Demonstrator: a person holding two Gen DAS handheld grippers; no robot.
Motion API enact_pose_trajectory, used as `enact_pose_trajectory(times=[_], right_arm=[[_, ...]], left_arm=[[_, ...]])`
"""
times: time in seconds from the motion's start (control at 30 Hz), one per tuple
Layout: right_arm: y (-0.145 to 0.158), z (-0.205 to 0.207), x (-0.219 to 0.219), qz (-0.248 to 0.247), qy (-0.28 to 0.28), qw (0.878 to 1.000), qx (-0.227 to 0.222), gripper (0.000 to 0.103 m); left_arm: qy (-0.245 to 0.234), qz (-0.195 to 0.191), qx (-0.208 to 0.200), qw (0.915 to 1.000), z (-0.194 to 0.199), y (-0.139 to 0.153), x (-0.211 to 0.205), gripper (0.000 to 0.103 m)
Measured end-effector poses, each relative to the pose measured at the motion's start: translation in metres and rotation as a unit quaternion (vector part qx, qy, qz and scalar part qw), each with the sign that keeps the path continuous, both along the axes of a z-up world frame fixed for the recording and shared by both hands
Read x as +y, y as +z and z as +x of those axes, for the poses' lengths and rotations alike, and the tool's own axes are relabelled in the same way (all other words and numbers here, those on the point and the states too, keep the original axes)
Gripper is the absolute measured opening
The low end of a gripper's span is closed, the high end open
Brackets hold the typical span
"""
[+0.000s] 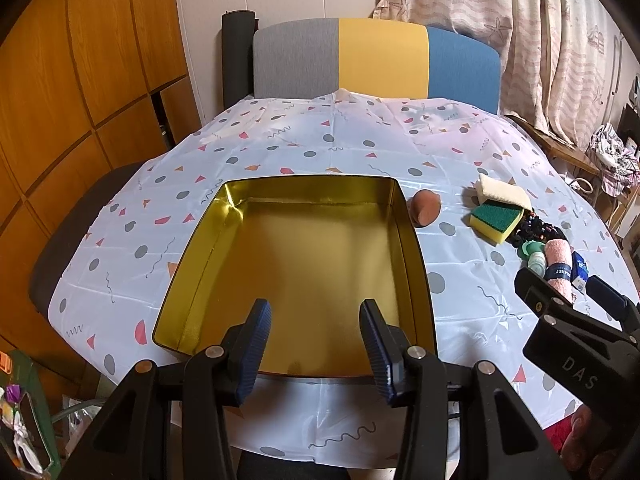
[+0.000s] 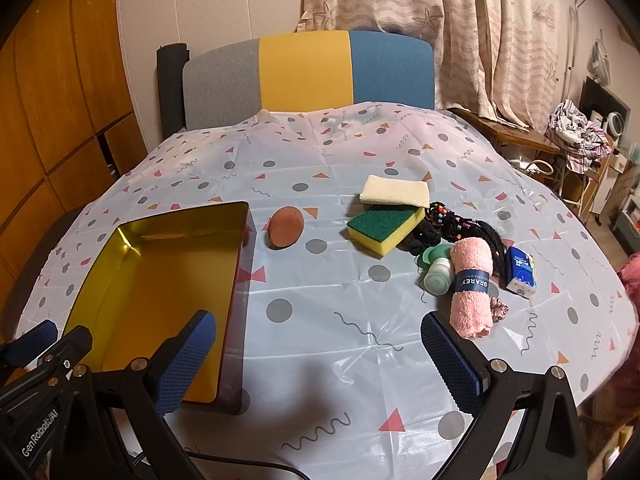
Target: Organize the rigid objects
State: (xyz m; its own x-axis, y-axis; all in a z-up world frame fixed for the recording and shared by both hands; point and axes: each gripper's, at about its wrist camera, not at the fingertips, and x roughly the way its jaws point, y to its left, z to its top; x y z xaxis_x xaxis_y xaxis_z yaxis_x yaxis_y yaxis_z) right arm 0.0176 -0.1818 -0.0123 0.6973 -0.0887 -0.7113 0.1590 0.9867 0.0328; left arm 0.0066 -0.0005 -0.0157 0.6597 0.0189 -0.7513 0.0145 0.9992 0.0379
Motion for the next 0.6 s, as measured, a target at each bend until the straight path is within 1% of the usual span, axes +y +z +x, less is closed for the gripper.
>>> enact_pose_trajectory(times=[0.6], right_arm=[[-0.0001,0.0019,-0.0018,0.005,0.001,1.0,0.003,0.103]], left_arm=[[-0.001,0.001,0.004,1.0,0.0006,-0.0017,-0.0032,0.046]])
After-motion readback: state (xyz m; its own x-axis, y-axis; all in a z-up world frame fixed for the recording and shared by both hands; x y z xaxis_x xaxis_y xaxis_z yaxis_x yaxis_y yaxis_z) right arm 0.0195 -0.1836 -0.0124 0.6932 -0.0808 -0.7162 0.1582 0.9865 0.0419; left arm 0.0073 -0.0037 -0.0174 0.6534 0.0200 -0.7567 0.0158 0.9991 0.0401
